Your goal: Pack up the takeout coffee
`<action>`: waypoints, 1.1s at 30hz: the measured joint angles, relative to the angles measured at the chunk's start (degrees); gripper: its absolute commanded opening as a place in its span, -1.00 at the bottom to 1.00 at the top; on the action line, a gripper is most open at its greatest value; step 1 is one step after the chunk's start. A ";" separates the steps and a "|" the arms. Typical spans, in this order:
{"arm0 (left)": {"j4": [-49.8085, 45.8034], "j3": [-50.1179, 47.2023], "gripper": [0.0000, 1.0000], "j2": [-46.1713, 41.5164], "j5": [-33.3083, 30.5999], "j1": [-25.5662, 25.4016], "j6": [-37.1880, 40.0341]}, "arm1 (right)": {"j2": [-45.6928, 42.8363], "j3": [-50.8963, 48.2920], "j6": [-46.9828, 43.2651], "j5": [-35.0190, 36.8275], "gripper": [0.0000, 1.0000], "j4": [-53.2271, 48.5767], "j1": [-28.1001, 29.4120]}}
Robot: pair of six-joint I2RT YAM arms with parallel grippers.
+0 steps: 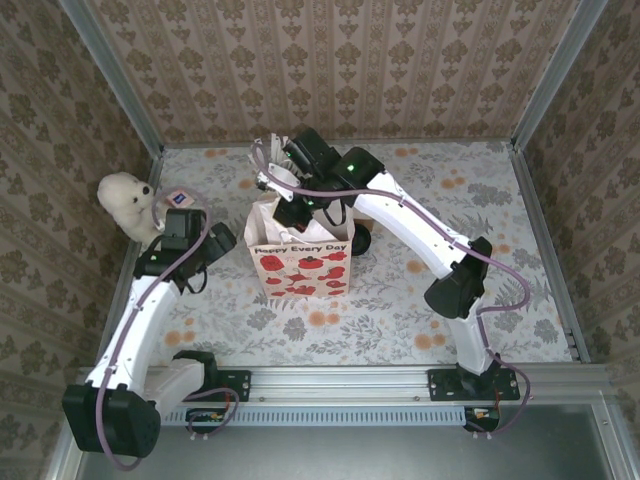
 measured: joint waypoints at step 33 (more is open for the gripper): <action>6.10 -5.33 1.00 0.26 11.67 0.00 -6.71 | -1.68 -9.81 14.19 2.47 -0.22 5.66 1.62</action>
